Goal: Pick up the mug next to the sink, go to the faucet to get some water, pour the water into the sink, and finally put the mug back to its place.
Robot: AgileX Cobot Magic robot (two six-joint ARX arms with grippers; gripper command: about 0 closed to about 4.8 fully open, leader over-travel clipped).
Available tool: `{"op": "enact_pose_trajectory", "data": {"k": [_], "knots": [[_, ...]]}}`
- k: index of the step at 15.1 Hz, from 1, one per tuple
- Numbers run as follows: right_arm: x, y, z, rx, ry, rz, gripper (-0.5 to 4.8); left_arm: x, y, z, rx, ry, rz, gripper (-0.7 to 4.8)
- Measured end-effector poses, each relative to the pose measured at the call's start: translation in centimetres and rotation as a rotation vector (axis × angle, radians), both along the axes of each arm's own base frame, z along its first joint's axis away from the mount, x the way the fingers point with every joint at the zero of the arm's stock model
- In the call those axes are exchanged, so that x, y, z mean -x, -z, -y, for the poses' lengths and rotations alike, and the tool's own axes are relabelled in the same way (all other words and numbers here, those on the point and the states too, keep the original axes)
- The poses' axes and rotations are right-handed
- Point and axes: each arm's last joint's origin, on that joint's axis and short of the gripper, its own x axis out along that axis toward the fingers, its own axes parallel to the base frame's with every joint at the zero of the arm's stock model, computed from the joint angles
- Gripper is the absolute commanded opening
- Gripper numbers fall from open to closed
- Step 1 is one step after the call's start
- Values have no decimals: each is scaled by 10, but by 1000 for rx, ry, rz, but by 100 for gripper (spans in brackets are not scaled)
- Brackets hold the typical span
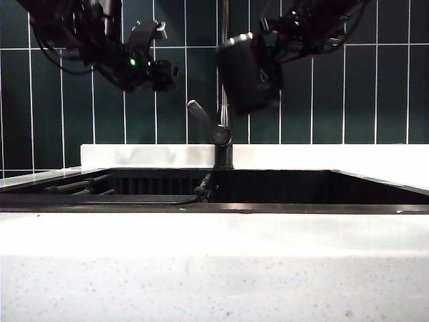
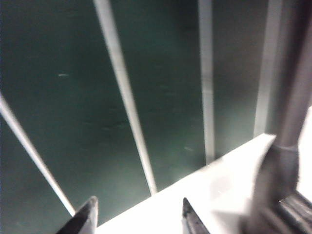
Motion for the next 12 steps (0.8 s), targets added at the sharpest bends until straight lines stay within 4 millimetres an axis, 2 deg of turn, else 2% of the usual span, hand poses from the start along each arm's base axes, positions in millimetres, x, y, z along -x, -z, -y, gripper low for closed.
{"op": "enact_pose_trajectory", "data": {"k": [4,8,9,12], "knots": [[-2,1,8,12,21,-4,21,19,-16,-6,-18,57,-121,215],[-3,-1,16,15,40,-3,21,56,-32,-14,-20,70,-137,215],[-2,-2,19,20,46,0,21,61,-30,-15,-21,70,-142,216],[4,-12,22,70,43,43,21,82,-4,-20,-31,58,-188,217]]}}
